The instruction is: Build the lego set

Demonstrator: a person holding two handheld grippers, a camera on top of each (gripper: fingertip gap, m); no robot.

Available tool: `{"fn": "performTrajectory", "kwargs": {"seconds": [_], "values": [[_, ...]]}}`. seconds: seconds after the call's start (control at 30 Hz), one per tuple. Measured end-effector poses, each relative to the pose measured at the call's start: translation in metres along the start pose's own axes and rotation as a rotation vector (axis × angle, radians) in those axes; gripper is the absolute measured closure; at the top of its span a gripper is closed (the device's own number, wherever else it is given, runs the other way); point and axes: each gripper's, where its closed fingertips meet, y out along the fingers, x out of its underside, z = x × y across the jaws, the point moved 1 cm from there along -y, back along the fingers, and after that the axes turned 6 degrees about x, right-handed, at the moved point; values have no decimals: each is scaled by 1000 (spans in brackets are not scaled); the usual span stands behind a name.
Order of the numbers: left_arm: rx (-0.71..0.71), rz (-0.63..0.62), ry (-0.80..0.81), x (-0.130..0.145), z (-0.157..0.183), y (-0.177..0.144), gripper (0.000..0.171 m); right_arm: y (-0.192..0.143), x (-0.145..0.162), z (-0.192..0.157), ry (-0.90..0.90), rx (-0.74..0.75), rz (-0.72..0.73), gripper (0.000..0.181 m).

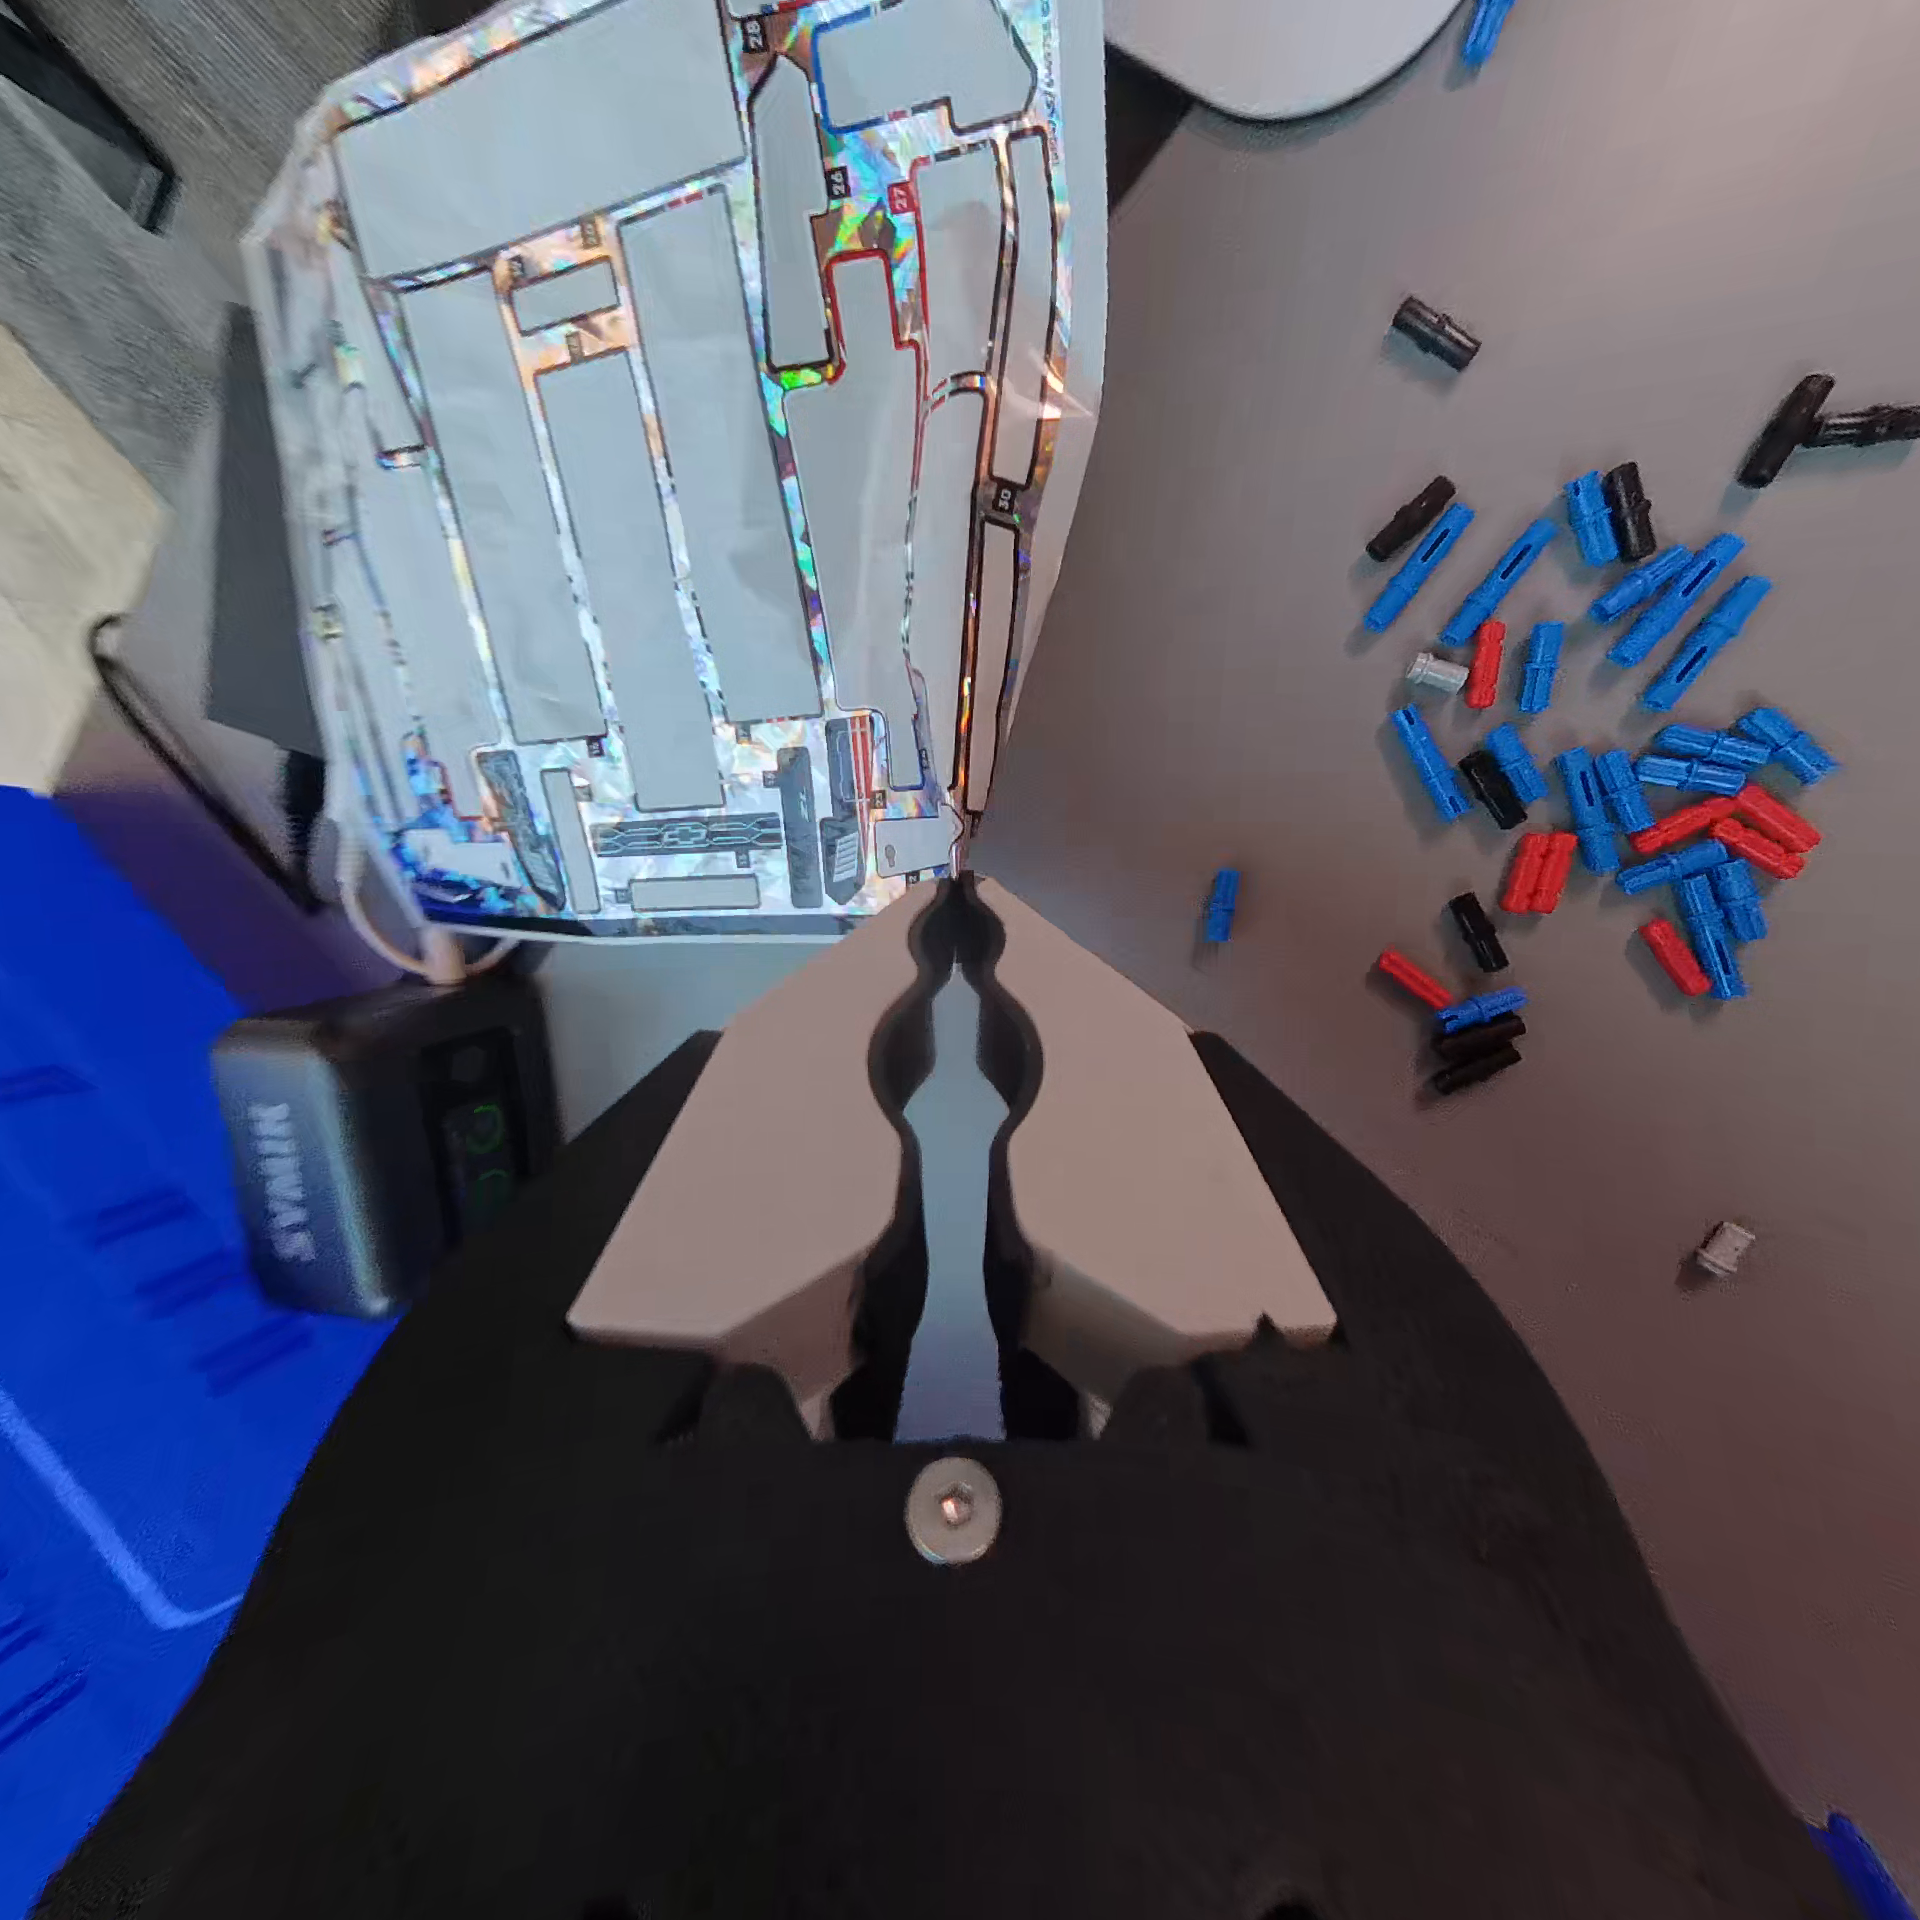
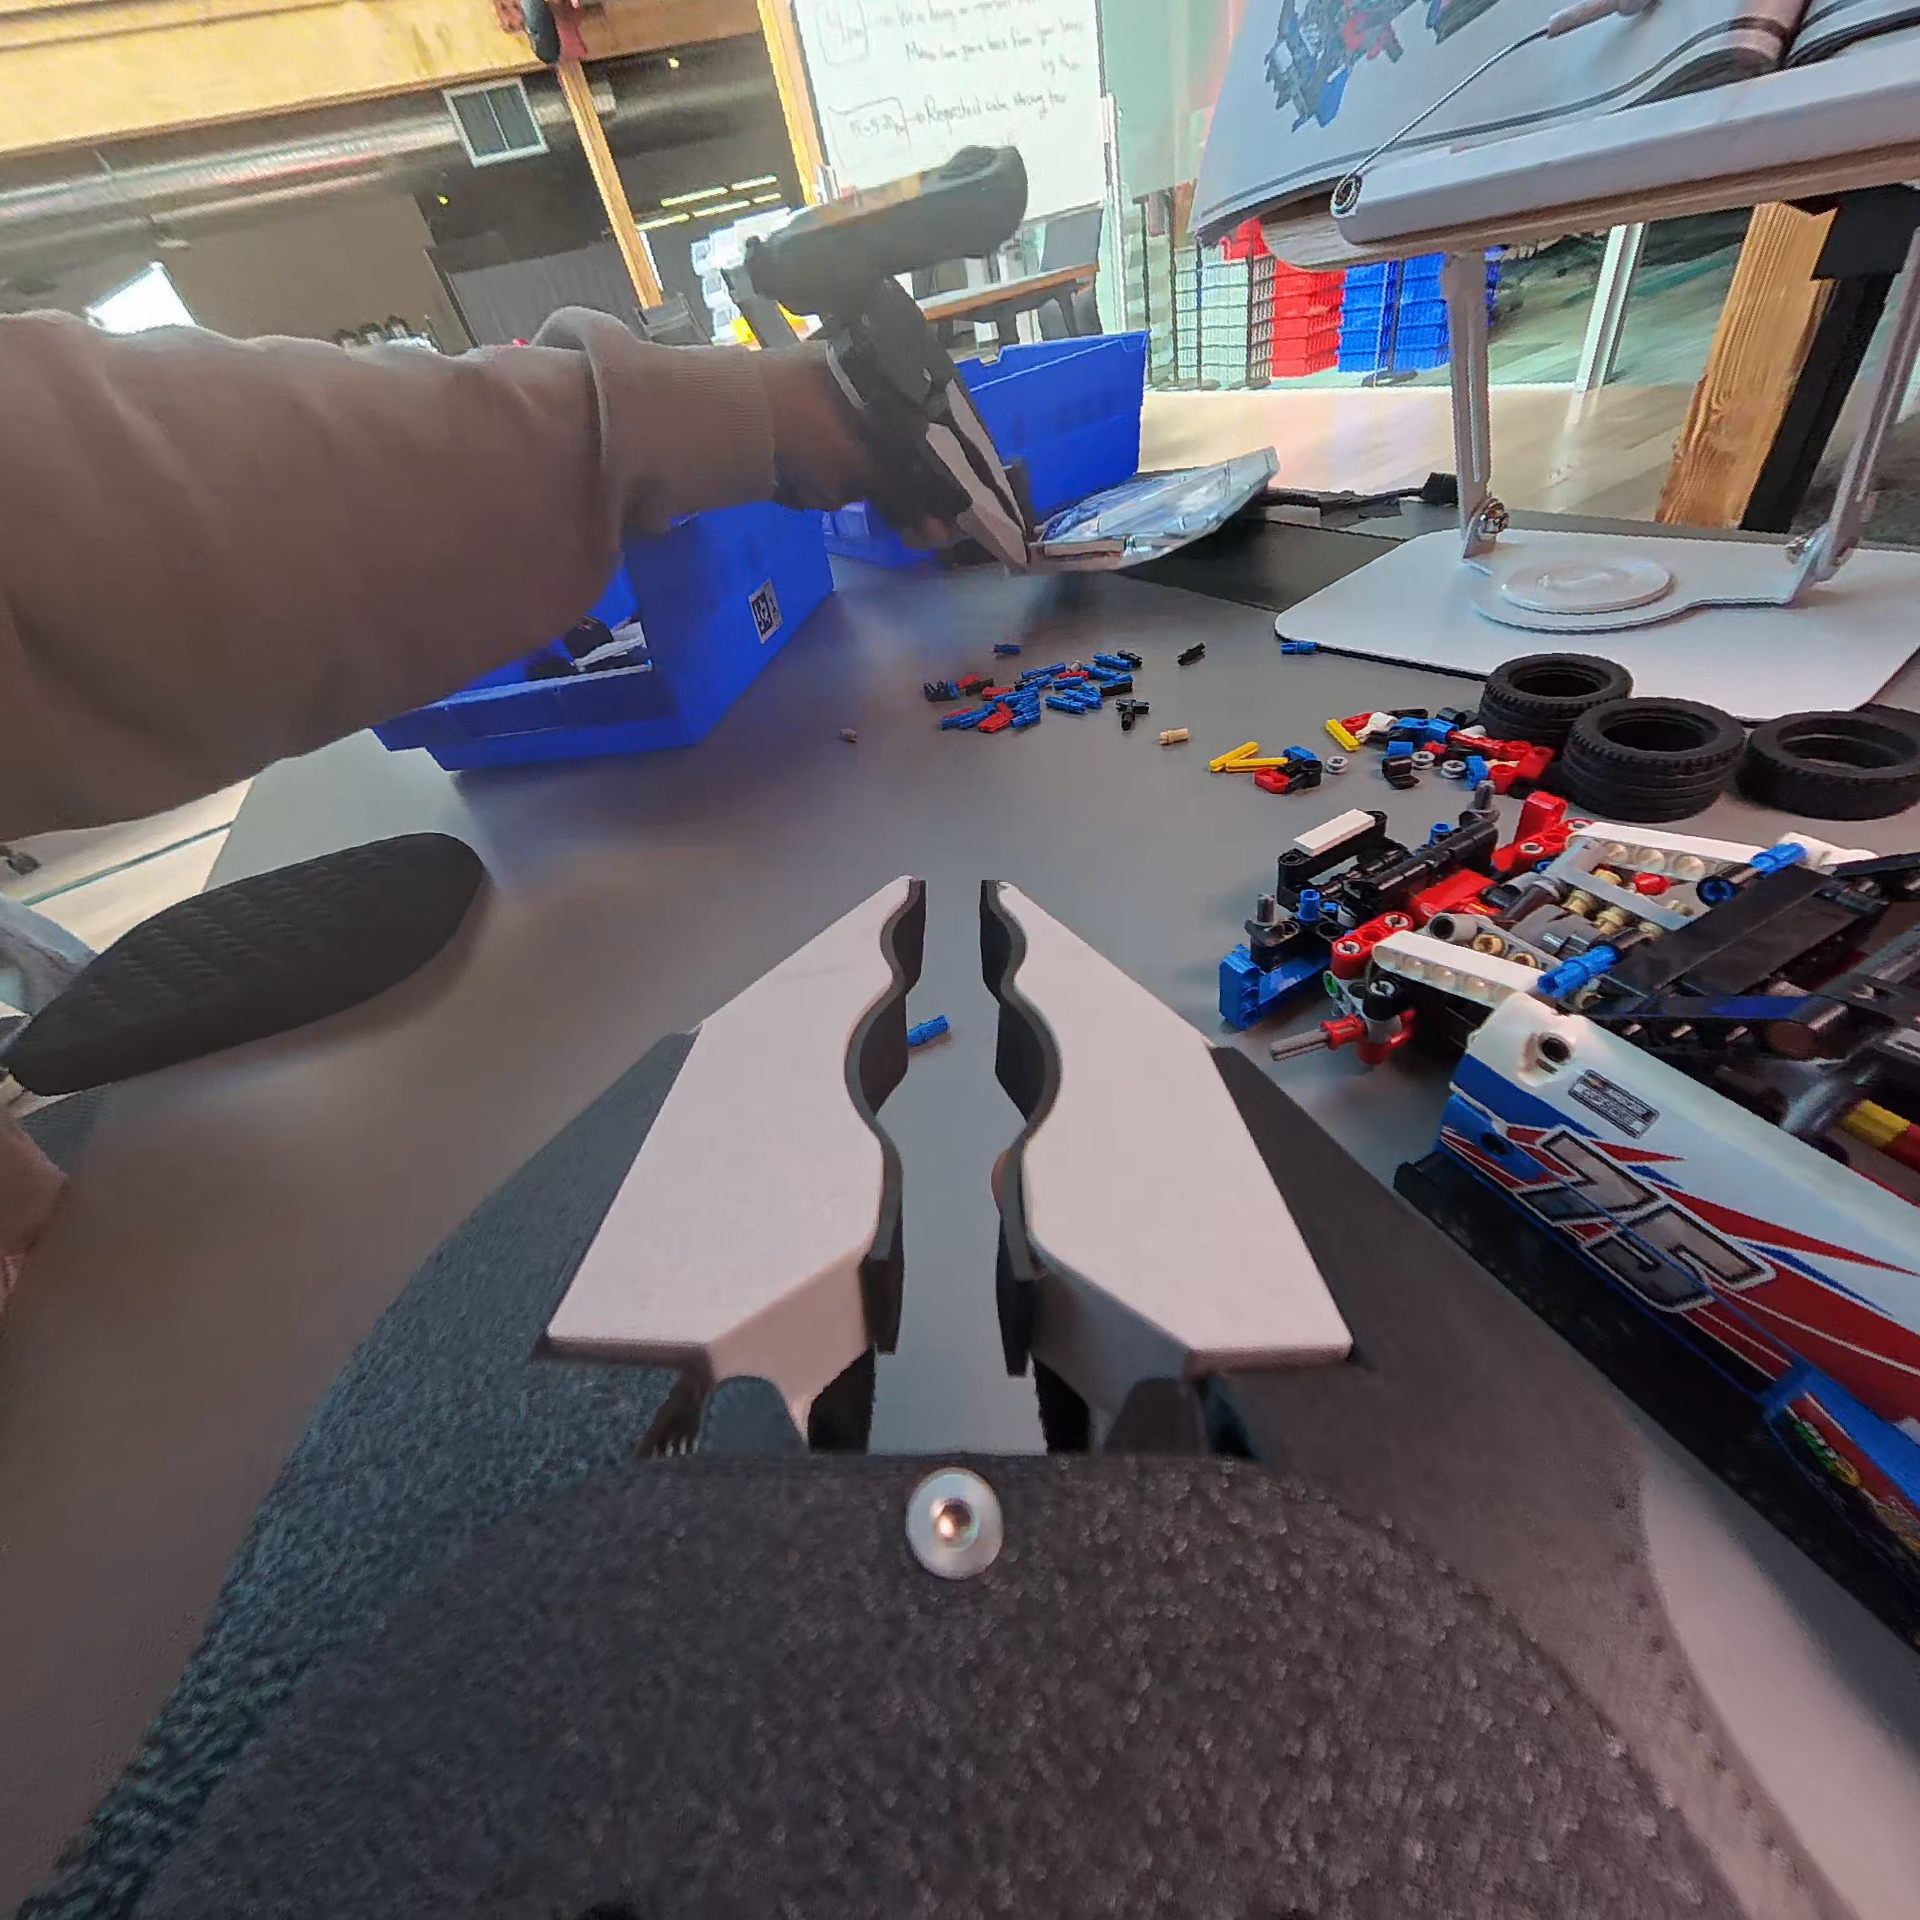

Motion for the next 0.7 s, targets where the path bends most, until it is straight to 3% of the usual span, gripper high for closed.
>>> {"fn": "performTrajectory", "kwargs": {"seconds": [0.17, 0.33, 0.47, 0.7], "values": [[-240, 104, 137, -17, 13, -76, 171, 0, 0, 2, 29, 2, 4, 171], [-455, 245, 316, -20, 73, -138, 171, 4, 0, -7, 142, -71, -13, 156], [-570, 331, 451, -13, 135, -147, 171, 10, -8, -20, 215, -134, -4, 143], [-624, 429, 645, -22, 216, -113, 171, 30, -36, -33, 379, -204, -11, 120]]}}
